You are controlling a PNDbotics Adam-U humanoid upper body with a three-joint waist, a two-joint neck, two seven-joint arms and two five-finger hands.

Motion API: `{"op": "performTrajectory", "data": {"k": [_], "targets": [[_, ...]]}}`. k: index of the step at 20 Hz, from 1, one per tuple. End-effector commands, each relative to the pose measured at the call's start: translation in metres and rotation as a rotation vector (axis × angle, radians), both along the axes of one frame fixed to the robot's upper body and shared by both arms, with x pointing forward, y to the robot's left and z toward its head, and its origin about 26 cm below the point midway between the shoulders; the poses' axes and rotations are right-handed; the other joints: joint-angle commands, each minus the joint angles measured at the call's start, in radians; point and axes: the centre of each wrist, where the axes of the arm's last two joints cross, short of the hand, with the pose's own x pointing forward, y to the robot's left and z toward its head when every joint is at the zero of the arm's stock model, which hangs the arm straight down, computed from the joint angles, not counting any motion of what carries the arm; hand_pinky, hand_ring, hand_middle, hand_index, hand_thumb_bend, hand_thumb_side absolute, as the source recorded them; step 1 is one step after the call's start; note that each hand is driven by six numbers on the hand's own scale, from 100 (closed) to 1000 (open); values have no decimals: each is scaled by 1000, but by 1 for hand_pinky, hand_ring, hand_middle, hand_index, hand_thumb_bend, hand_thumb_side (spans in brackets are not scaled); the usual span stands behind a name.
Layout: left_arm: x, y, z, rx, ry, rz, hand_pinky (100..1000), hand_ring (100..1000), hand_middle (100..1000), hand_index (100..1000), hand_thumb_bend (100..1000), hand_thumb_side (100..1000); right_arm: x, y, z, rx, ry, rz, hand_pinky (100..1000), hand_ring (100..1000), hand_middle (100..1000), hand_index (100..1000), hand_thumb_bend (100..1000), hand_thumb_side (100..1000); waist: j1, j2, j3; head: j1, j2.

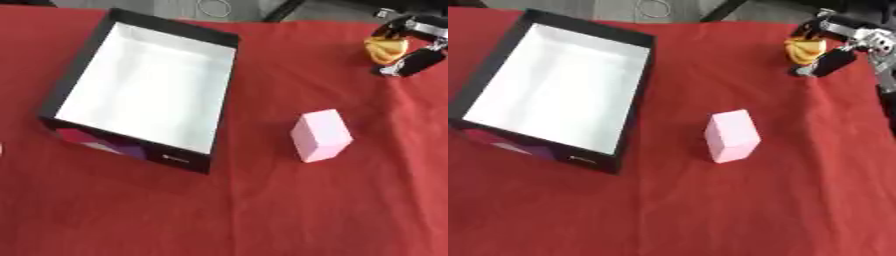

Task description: Pick up objects on the table and place them in the box.

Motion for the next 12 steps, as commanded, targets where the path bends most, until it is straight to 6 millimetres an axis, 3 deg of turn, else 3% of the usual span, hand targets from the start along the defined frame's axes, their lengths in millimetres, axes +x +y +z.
{"op": "performTrajectory", "data": {"k": [1,5,12], "targets": [[-2,2,13,34,-38,-6,821,671,760,795,816,620,-13,-14,31,9,-93,-28,931,896,851,857,404,209,-11,-6,2,-2,-16],[-3,2,15,39,-43,-8,821,671,760,795,814,620,-20,-22,39,18,-124,-62,925,895,852,857,417,208,-18,4,8,-8,-21],[-3,1,18,44,-54,-11,822,671,760,795,810,621,-27,-36,37,4,-118,-134,919,895,861,860,435,218,-27,17,17,-16,-27]]}}
